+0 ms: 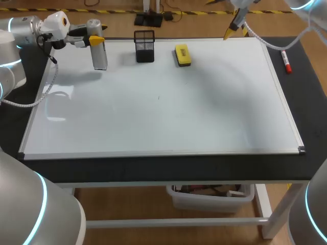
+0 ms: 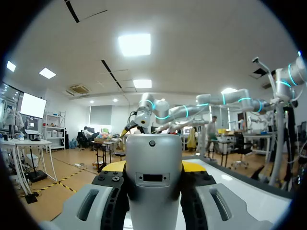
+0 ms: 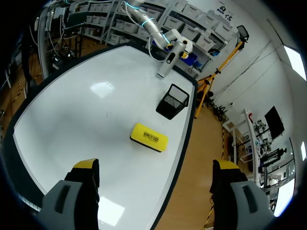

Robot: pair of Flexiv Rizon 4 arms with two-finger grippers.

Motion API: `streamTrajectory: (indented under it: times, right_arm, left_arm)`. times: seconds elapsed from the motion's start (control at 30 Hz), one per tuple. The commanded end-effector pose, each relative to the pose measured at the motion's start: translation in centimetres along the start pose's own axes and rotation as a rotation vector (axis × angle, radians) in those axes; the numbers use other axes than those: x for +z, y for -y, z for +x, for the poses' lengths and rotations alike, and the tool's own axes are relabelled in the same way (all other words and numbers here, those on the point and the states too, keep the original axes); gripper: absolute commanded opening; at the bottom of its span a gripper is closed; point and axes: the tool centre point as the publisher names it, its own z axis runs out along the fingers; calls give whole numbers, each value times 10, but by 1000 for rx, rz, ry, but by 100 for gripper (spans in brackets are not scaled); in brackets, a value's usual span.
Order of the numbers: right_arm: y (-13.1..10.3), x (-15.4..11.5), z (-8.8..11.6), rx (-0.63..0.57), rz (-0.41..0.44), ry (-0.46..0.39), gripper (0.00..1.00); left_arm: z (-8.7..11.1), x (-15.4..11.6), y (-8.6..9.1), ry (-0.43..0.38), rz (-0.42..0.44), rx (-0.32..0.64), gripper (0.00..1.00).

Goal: Pick up the inspection probe, press it on each red-marked spot on the whiteboard one by one, put down the probe, pick up the eraser, and wipe off all the red marks.

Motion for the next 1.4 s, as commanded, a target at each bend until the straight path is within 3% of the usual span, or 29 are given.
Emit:
streamTrajectory:
  times: [0.03, 0.67, 0.83, 1.13, 1.4]
  right_arm:
    - [-2, -3, 2, -2, 7, -1, 100]
    - [-2, -3, 2, -2, 7, -1, 100]
    - [-2, -3, 2, -2, 7, -1, 100]
    - [-2, -3, 2, -2, 7, -1, 100]
    - [-2, -3, 2, -2, 7, -1, 100]
  left_arm:
    - [-6, -3, -1, -20, 4, -1, 0]
    - [-8, -3, -7, -17, 6, -13, 0]
    - [-27, 6, 0, -44, -14, -5, 0]
    - [-68, 41, 30, -129, -29, 39, 0]
    - [-92, 71, 47, -200, -4, 46, 0]
